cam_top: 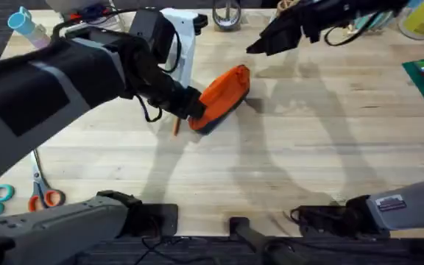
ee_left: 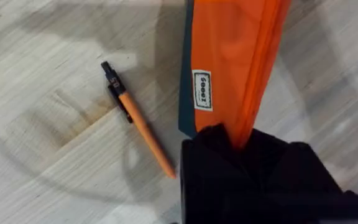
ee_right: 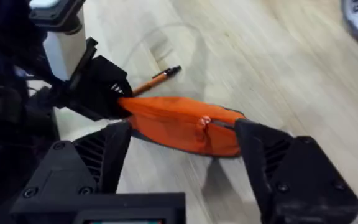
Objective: Unzip the bag, pick up the pens from the table one at a time and place them inside, then zip the bag closed.
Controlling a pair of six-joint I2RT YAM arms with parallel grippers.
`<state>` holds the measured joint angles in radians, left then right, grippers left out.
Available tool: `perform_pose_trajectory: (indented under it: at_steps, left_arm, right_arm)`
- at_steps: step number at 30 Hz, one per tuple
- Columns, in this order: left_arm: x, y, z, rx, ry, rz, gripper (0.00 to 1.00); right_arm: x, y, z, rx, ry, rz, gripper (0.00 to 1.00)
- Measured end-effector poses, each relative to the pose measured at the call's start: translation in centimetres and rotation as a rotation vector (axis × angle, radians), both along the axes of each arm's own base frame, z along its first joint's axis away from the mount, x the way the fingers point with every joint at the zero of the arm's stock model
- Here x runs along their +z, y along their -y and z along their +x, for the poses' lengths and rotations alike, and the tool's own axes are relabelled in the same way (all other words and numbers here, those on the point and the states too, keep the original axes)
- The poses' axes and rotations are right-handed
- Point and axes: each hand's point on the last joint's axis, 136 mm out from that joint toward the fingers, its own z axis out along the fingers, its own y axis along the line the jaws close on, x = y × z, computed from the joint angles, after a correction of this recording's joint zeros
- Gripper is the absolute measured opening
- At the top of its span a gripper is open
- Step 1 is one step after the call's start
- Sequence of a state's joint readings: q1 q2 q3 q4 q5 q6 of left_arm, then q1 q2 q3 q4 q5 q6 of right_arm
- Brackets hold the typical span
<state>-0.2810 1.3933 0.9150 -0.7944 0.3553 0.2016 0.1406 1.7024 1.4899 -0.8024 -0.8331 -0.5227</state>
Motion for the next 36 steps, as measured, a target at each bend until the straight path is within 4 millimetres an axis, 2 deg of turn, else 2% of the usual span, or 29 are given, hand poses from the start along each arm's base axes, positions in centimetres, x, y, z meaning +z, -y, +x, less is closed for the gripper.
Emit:
perform_pose_trajectory:
  at_steps: [7,14,24,36]
  left_arm:
    - [0.0,0.0,0.0,0.000,0.000,0.000,0.042]
    - [0.0,0.0,0.0,0.000,0.000,0.000,0.042]
    - [0.0,0.0,0.0,0.000,0.001,0.000,0.042]
    - [0.0,0.0,0.0,0.000,0.000,0.000,0.042]
  right_arm:
    - [1.4,1.8,-2.0,-0.058,0.013,-0.109,0.997]
    - [0.9,3.6,-4.6,-0.117,-0.085,-0.216,0.997]
    - [-0.1,5.0,-4.6,-0.179,-0.113,-0.304,0.997]
    - [-0.2,4.8,-4.7,-0.176,-0.115,-0.312,0.997]
